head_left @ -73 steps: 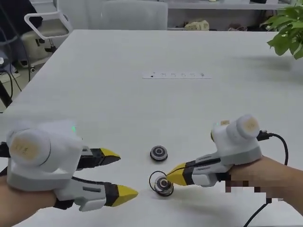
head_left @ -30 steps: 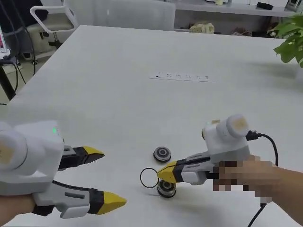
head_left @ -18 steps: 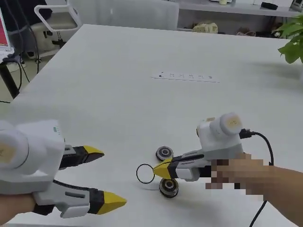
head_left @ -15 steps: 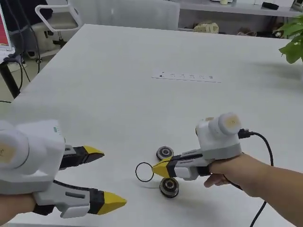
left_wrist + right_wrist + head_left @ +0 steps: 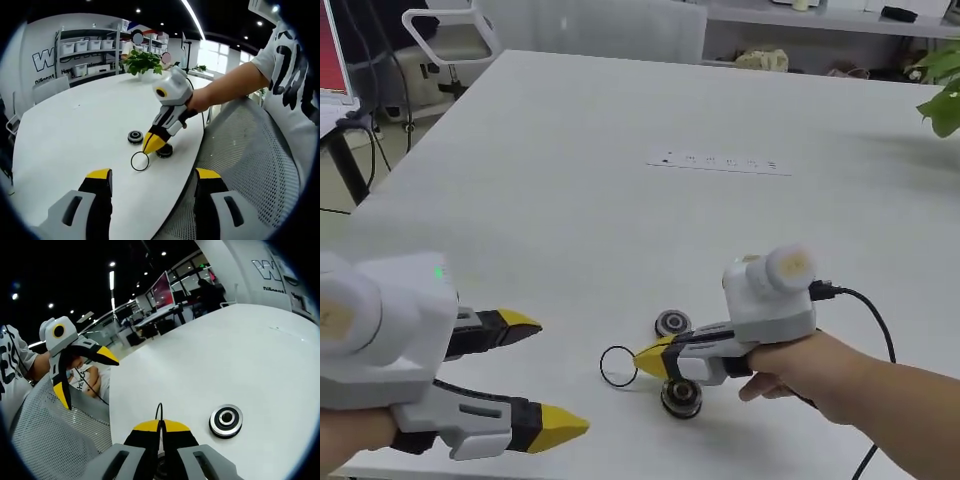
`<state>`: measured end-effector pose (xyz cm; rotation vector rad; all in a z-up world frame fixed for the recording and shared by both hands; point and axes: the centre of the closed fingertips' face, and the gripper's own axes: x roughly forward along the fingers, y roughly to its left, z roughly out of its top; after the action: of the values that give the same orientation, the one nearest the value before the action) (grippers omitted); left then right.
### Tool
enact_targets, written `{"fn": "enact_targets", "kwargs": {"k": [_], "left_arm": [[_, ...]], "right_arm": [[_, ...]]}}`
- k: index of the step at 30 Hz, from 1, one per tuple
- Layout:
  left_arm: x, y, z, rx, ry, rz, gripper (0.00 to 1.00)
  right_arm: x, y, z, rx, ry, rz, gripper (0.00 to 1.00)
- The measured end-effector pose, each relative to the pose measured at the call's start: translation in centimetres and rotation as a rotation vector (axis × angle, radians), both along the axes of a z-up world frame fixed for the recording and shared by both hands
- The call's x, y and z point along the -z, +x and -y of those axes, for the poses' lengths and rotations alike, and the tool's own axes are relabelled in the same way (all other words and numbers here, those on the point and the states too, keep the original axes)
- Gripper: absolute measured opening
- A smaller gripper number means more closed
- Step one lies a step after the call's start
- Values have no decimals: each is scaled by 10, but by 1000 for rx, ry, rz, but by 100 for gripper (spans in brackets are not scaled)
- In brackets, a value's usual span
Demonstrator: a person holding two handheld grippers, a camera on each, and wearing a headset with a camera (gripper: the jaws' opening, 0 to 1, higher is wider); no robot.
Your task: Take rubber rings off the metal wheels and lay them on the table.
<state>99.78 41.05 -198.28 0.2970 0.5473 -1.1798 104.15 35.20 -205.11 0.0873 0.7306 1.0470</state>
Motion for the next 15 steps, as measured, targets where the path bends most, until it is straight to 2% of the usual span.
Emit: {"fn": "enact_targets", "kwargs": {"k": [4,15], "left_arm": [[1,-1,-1,-2,1,-2,64],[0,-1,-1,-6,1,-3,64]], "right_arm": [[4,2,0,6,-24,19,0],[4,8,4,31,-42,42,0]]}}
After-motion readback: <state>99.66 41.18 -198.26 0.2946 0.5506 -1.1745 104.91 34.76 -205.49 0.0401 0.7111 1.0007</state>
